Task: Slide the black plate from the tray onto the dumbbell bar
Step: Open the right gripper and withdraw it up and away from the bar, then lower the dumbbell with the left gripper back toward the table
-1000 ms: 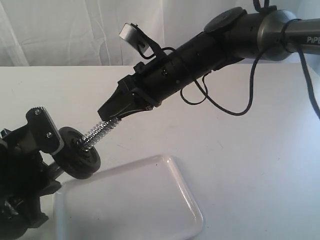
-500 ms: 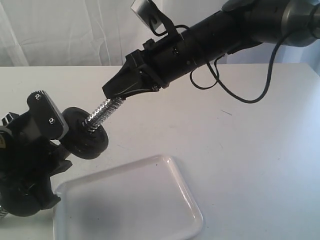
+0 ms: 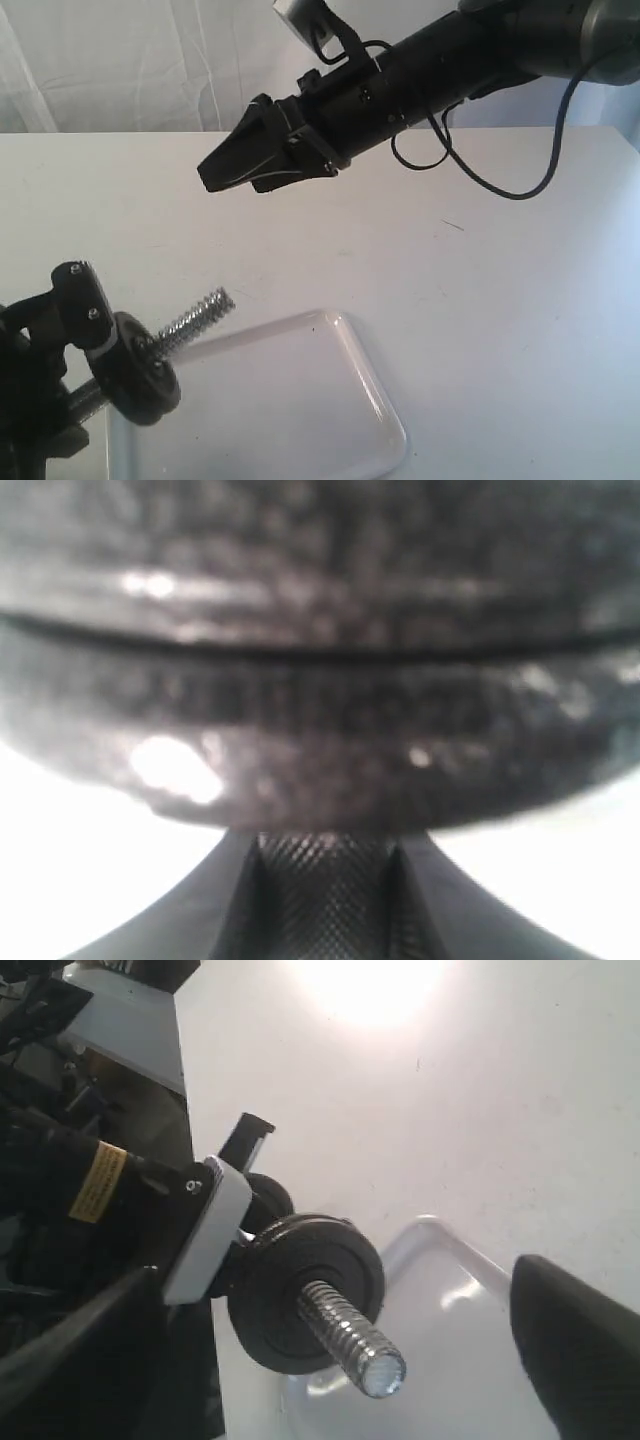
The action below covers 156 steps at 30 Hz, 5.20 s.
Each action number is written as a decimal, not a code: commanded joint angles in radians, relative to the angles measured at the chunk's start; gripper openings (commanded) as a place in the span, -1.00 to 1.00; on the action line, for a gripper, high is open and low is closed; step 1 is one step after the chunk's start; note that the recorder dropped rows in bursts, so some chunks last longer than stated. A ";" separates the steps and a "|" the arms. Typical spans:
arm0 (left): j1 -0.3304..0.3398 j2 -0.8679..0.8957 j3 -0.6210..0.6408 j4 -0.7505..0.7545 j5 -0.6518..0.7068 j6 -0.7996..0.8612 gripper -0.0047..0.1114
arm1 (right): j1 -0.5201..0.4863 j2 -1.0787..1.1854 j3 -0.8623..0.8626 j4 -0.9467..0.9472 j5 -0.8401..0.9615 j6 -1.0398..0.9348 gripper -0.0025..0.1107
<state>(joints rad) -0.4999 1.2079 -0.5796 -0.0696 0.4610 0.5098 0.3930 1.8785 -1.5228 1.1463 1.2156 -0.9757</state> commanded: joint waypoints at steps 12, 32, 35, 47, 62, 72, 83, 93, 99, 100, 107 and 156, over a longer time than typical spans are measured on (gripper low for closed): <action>0.001 0.088 -0.182 -0.027 -0.744 0.174 -0.92 | -0.005 -0.090 -0.001 -0.292 0.005 0.128 -0.96; 0.118 0.110 -0.203 -0.006 -0.836 0.176 -0.92 | -0.045 -0.354 -0.001 -0.415 0.005 0.290 -0.96; 0.118 0.130 -0.232 -0.003 -0.832 0.176 -0.92 | -0.045 -0.399 -0.001 -0.415 0.005 0.330 -0.96; 0.118 0.300 -0.401 0.015 -0.807 0.174 -0.92 | -0.045 -0.579 0.054 -0.451 0.005 0.379 -0.96; 0.118 0.449 -0.505 0.329 -0.844 -0.201 -0.92 | -0.045 -0.695 0.277 -0.502 0.005 0.379 -0.96; 0.116 0.480 -0.517 0.435 -0.891 -0.370 -0.92 | -0.045 -0.699 0.291 -0.545 0.005 0.379 -0.96; 0.090 0.480 -0.517 0.671 -0.954 -0.620 -0.92 | -0.045 -0.699 0.291 -0.598 -0.045 0.379 -0.96; 0.059 0.480 -0.517 0.870 -1.007 -0.866 -0.92 | -0.045 -0.699 0.291 -0.600 -0.045 0.379 -0.96; 0.059 0.480 -0.517 1.117 -1.041 -1.089 -0.92 | -0.045 -0.699 0.291 -0.600 -0.045 0.379 -0.96; 0.059 0.480 -0.517 1.128 -1.045 -1.109 -0.92 | -0.045 -0.699 0.291 -0.600 -0.045 0.379 -0.96; 0.059 0.480 -0.517 1.154 -1.066 -1.170 -0.92 | -0.045 -0.699 0.291 -0.600 -0.053 0.379 -0.96; 0.059 0.620 -0.515 1.642 -1.010 -1.538 -0.92 | -0.045 -0.699 0.291 -0.600 -0.060 0.379 -0.96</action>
<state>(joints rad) -0.4439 1.9048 -1.0530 1.5746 -0.4745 -1.0041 0.3547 1.1893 -1.2345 0.5450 1.1662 -0.6023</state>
